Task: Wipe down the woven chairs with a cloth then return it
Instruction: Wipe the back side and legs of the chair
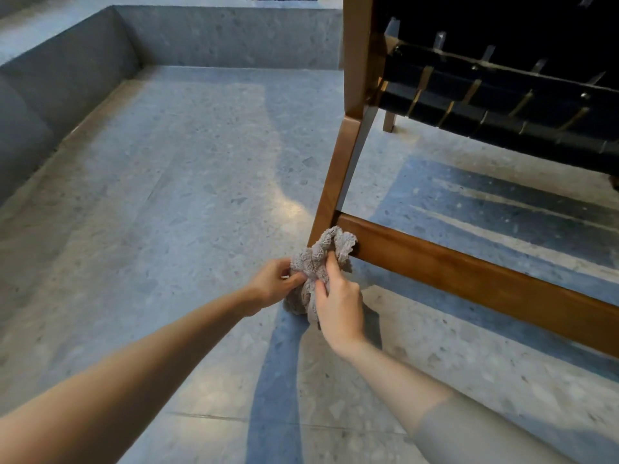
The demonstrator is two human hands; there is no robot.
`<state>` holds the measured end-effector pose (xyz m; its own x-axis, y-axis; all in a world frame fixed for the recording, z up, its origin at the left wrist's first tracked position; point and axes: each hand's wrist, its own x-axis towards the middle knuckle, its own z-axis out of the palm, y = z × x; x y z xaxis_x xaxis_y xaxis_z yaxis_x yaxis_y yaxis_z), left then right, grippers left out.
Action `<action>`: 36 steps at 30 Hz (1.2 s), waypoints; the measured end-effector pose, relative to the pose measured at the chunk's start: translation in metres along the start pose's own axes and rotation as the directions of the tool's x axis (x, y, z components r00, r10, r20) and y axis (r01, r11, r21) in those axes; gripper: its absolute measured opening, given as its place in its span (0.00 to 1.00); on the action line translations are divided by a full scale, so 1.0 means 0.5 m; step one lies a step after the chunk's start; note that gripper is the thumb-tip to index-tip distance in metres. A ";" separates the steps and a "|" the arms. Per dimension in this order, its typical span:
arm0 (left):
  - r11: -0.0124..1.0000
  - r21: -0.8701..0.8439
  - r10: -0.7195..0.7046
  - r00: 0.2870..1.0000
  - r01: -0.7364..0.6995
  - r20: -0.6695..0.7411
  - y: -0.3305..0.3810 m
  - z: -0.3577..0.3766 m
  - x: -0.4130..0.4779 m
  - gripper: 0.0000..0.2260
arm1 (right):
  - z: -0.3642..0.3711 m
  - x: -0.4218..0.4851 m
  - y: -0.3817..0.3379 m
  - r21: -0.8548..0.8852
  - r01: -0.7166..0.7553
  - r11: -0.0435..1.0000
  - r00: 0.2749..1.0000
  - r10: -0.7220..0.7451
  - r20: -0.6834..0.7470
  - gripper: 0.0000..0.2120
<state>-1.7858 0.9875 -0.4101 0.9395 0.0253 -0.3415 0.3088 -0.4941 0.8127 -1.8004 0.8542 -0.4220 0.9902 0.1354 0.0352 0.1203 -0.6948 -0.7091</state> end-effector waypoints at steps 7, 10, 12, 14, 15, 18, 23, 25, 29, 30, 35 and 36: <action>0.999 0.047 0.014 1.000 -0.013 -0.009 -0.020 0.001 0.002 0.06 | 0.019 -0.017 -0.008 -0.156 -0.016 0.988 0.986 0.041 0.159 0.28; 0.998 -0.026 0.048 0.997 -0.050 -0.063 0.021 -0.005 0.002 0.05 | -0.022 -0.010 -0.019 -0.021 -0.014 1.000 0.987 0.017 0.161 0.25; 0.992 -0.064 0.096 0.987 -0.105 -0.129 0.061 -0.012 0.005 0.09 | -0.042 0.010 -0.026 0.008 0.064 0.998 0.997 -0.064 0.046 0.23; 0.978 -0.068 0.184 0.965 -0.199 -0.189 0.101 -0.019 0.011 0.07 | -0.052 0.029 -0.024 -0.008 0.112 0.994 0.992 -0.112 -0.055 0.21; 0.969 -0.063 0.218 0.951 -0.237 -0.220 0.115 -0.021 0.013 0.06 | -0.063 0.036 -0.031 -0.012 0.099 0.995 0.993 -0.100 -0.069 0.18; 0.963 -0.016 0.243 0.888 -0.271 -0.390 0.139 -0.020 0.016 0.12 | -0.107 0.060 -0.053 0.026 0.095 0.995 0.994 -0.094 -0.049 0.09; 0.935 0.186 0.350 0.705 -0.302 -0.617 0.208 0.001 -0.005 0.15 | -0.237 0.116 -0.073 -0.157 0.236 0.959 0.971 -0.237 0.010 0.07; 0.916 0.184 0.390 0.679 -0.357 -0.622 0.250 0.021 -0.004 0.15 | -0.300 0.120 -0.068 -0.211 0.273 0.939 0.961 -0.278 0.006 0.09; 0.856 0.155 0.491 0.681 -0.494 -0.544 0.343 0.096 0.007 0.13 | -0.422 0.105 -0.029 -0.297 0.260 0.919 0.962 -0.274 -0.006 0.11; 0.839 0.128 0.513 0.693 -0.528 -0.506 0.365 0.123 0.010 0.12 | -0.451 0.096 -0.014 -0.315 0.236 0.919 0.966 -0.257 -0.028 0.13; 0.795 0.049 0.583 0.741 -0.604 -0.333 0.482 0.295 0.000 0.13 | -0.605 0.030 0.093 -0.354 -0.023 0.935 0.978 -0.053 -0.203 0.23; 0.789 0.038 0.595 0.747 -0.614 -0.297 0.509 0.332 -0.007 0.13 | -0.637 0.012 0.117 -0.346 -0.071 0.936 0.973 -0.012 -0.231 0.25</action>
<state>-1.7353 0.7173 -0.2805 0.9292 -0.0174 0.3691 -0.3389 -0.4382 0.8326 -1.7648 0.5893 -0.2389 0.9783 -0.0232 0.2059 0.0674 -0.9040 -0.4222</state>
